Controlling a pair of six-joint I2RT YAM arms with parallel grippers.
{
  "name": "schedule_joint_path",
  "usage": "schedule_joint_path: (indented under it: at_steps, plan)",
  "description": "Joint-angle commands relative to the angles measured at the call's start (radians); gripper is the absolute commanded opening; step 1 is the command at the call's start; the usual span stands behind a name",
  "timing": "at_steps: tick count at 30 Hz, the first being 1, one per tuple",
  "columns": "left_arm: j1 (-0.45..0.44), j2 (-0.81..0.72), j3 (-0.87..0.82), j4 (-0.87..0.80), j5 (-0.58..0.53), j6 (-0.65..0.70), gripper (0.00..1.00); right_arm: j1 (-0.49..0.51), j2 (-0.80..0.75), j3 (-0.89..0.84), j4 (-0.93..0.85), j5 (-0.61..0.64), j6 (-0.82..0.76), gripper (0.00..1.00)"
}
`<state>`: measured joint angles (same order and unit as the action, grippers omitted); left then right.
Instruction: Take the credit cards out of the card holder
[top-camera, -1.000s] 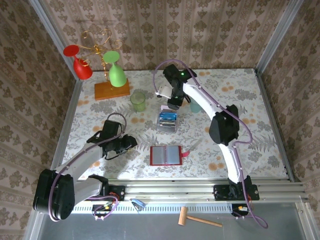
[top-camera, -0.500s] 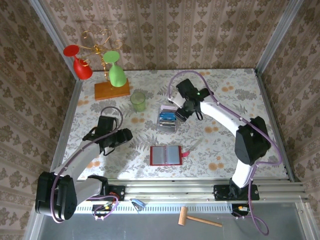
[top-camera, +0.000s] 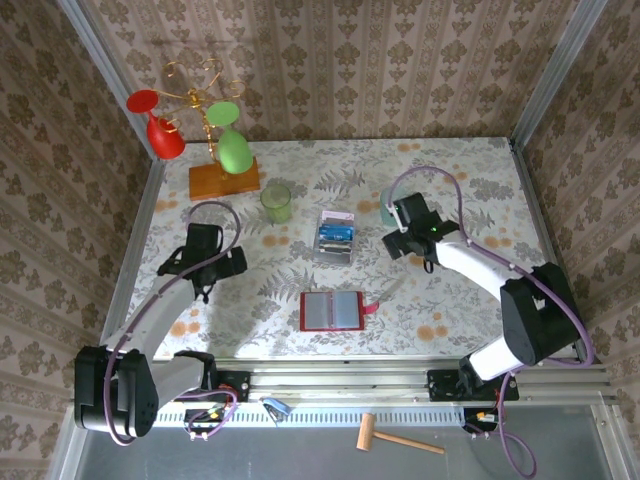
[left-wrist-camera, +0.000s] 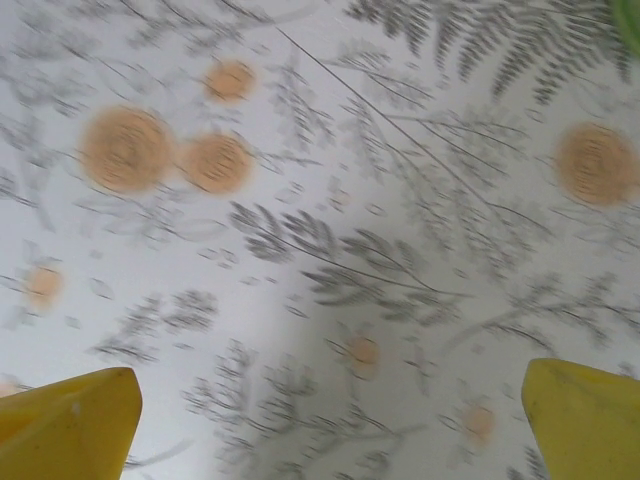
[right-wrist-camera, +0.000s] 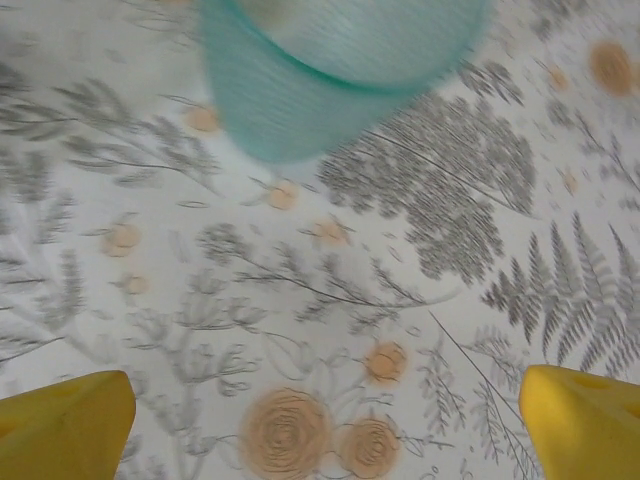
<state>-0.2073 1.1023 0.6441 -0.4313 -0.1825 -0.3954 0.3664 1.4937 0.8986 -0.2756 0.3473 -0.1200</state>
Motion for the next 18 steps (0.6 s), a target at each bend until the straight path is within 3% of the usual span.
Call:
schedule_joint_path:
  at_steps: [1,5,10,12,18]
  plan:
    - [0.011,-0.004,0.000,0.066,-0.214,0.120,0.98,-0.060,-0.065,-0.100,0.229,0.058,0.098,1.00]
    - [0.079,-0.014,-0.049,0.223,-0.199,0.201,1.00,-0.140,-0.095,-0.248,0.472,0.041,0.135,1.00]
    - [0.115,-0.030,-0.291,0.758,-0.126,0.355,1.00,-0.206,-0.095,-0.377,0.755,0.016,0.145,1.00]
    - [0.141,-0.011,-0.363,0.941,-0.075,0.383,1.00,-0.220,-0.092,-0.424,0.887,0.002,0.132,1.00]
    - [0.222,0.128,-0.396,1.241,0.120,0.364,1.00,-0.306,0.006,-0.495,1.118,-0.137,0.160,1.00]
